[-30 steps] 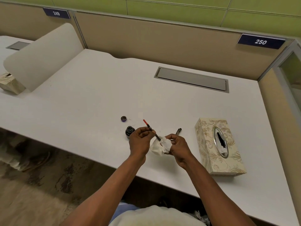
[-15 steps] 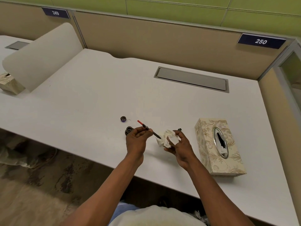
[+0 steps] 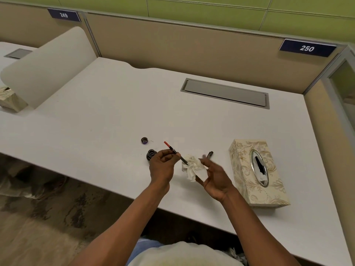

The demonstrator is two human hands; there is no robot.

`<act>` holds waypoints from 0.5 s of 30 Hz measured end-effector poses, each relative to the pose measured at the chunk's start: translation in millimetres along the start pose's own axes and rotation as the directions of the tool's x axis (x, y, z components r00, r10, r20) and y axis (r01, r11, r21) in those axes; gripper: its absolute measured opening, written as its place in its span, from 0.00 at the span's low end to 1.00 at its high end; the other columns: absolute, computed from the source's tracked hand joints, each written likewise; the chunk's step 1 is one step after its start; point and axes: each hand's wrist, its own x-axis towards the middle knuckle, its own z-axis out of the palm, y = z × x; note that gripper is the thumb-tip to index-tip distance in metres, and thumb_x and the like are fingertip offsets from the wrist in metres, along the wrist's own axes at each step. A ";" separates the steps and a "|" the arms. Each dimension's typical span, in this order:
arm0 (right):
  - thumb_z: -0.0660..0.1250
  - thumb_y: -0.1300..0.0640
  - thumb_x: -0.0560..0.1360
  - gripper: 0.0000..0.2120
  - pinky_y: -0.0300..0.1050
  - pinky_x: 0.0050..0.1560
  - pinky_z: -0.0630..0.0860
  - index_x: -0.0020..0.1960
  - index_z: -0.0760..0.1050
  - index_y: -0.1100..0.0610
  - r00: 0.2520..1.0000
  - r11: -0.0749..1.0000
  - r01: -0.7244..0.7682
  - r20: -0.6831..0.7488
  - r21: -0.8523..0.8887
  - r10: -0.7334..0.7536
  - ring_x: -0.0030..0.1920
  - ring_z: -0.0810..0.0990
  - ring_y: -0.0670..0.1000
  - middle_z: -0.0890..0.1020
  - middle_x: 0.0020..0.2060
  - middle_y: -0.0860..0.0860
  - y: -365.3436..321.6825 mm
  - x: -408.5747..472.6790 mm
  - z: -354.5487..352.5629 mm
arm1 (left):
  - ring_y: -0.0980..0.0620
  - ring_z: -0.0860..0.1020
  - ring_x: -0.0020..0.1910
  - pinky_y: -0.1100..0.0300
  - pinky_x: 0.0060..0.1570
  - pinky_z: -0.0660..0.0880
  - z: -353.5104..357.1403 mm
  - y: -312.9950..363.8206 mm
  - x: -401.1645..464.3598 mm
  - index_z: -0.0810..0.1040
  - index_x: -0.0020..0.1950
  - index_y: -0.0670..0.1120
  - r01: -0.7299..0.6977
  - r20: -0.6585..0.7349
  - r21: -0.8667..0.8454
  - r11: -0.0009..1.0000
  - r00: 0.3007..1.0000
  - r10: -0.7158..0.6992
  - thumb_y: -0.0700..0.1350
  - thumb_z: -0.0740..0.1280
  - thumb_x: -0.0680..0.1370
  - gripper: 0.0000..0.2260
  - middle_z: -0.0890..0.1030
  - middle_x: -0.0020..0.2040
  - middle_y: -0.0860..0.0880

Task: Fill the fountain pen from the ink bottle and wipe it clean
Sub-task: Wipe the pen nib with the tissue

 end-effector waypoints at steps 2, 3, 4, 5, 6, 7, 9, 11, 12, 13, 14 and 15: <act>0.74 0.60 0.71 0.06 0.46 0.46 0.80 0.46 0.79 0.58 0.997 0.981 0.049 -0.052 -0.185 -0.059 0.46 0.85 0.55 0.83 0.50 0.60 3.3 2.2 5.6 | 0.54 0.85 0.44 0.61 0.49 0.78 1.9 -1.9 -1.9 0.82 0.49 0.43 0.010 0.012 0.017 1.000 1.000 -0.010 0.36 0.77 0.71 0.09 0.87 0.42 0.48; 0.75 0.64 0.70 0.09 0.46 0.45 0.79 0.47 0.76 0.57 0.994 0.967 0.058 -0.074 -0.250 -0.079 0.45 0.84 0.55 0.83 0.50 0.60 5.4 5.0 5.8 | 0.53 0.85 0.44 0.61 0.49 0.78 3.0 -2.9 -3.3 0.82 0.48 0.43 0.011 0.017 0.026 1.000 1.000 -0.012 0.36 0.77 0.71 0.09 0.87 0.42 0.48; 0.75 0.67 0.71 0.12 0.47 0.44 0.79 0.48 0.75 0.56 0.991 0.956 0.059 -0.095 -0.287 -0.090 0.45 0.84 0.56 0.84 0.49 0.60 7.0 8.1 5.2 | 0.53 0.85 0.44 0.61 0.48 0.78 4.0 -4.0 -4.6 0.82 0.48 0.43 0.010 0.023 0.036 0.999 1.000 -0.010 0.36 0.77 0.71 0.09 0.87 0.42 0.47; 0.74 0.69 0.72 0.14 0.47 0.44 0.79 0.51 0.75 0.56 0.988 0.949 0.060 -0.117 -0.309 -0.101 0.45 0.84 0.56 0.85 0.48 0.59 8.1 10.0 5.7 | 0.52 0.85 0.44 0.60 0.48 0.78 5.1 -4.7 -6.0 0.82 0.49 0.42 0.006 0.031 0.045 0.999 0.999 -0.007 0.36 0.77 0.71 0.09 0.87 0.43 0.46; 0.73 0.71 0.72 0.16 0.47 0.45 0.79 0.53 0.75 0.56 0.984 0.943 0.069 -0.133 -0.326 -0.118 0.44 0.84 0.55 0.86 0.47 0.58 8.7 11.7 5.4 | 0.52 0.85 0.44 0.60 0.48 0.78 5.7 -5.1 -7.1 0.82 0.49 0.42 0.002 0.038 0.055 0.998 0.999 -0.004 0.36 0.77 0.71 0.09 0.87 0.43 0.46; 0.73 0.72 0.72 0.17 0.48 0.46 0.79 0.55 0.76 0.57 0.980 0.937 0.081 -0.142 -0.341 -0.136 0.45 0.84 0.55 0.86 0.46 0.57 9.5 13.7 4.8 | 0.52 0.85 0.44 0.60 0.48 0.79 6.1 -5.3 -7.8 0.82 0.49 0.43 -0.004 0.042 0.065 0.998 0.999 0.002 0.36 0.77 0.71 0.09 0.87 0.43 0.46; 0.73 0.72 0.71 0.16 0.46 0.46 0.80 0.55 0.79 0.58 0.975 0.925 0.104 -0.147 -0.365 -0.168 0.45 0.84 0.53 0.87 0.46 0.55 11.4 15.5 4.9 | 0.52 0.85 0.44 0.60 0.49 0.80 6.1 -5.6 -8.2 0.82 0.48 0.43 -0.018 0.045 0.085 0.996 0.999 0.014 0.37 0.77 0.71 0.09 0.87 0.42 0.47; 0.74 0.72 0.71 0.14 0.42 0.44 0.81 0.54 0.81 0.60 0.968 0.912 0.128 -0.152 -0.390 -0.201 0.45 0.85 0.52 0.87 0.46 0.55 15.1 17.1 3.2 | 0.51 0.85 0.44 0.60 0.48 0.79 5.4 -6.4 -7.6 0.82 0.48 0.44 -0.024 0.041 0.105 0.994 0.999 0.020 0.37 0.77 0.71 0.09 0.87 0.42 0.47; 0.74 0.72 0.71 0.13 0.42 0.44 0.81 0.53 0.81 0.62 0.963 0.906 0.137 -0.159 -0.401 -0.216 0.46 0.84 0.53 0.86 0.47 0.57 17.0 17.8 2.6 | 0.51 0.85 0.44 0.61 0.48 0.79 4.8 -6.7 -7.2 0.82 0.48 0.44 -0.025 0.040 0.107 0.994 0.999 0.021 0.37 0.77 0.71 0.09 0.87 0.43 0.47; 0.74 0.71 0.71 0.13 0.42 0.45 0.81 0.54 0.81 0.63 0.958 0.899 0.143 -0.169 -0.414 -0.230 0.46 0.84 0.54 0.86 0.47 0.58 18.7 18.3 2.1 | 0.51 0.85 0.45 0.61 0.48 0.79 4.3 -7.0 -6.6 0.82 0.48 0.44 -0.024 0.039 0.104 0.994 0.999 0.020 0.37 0.77 0.71 0.09 0.87 0.43 0.47; 0.74 0.71 0.71 0.13 0.43 0.46 0.81 0.54 0.80 0.65 0.954 0.893 0.147 -0.176 -0.426 -0.241 0.47 0.84 0.55 0.86 0.48 0.59 20.3 19.4 1.4 | 0.51 0.85 0.45 0.61 0.48 0.79 3.7 -7.4 -6.0 0.82 0.48 0.44 -0.022 0.038 0.101 0.995 0.999 0.019 0.37 0.77 0.71 0.09 0.87 0.43 0.47; 0.75 0.71 0.70 0.13 0.43 0.47 0.81 0.55 0.80 0.66 0.951 0.888 0.151 -0.181 -0.434 -0.250 0.47 0.84 0.55 0.85 0.49 0.60 21.6 20.4 1.2 | 0.51 0.85 0.45 0.61 0.47 0.79 3.3 -7.5 -5.6 0.82 0.48 0.44 -0.021 0.037 0.099 0.995 0.999 0.017 0.37 0.77 0.71 0.09 0.87 0.43 0.47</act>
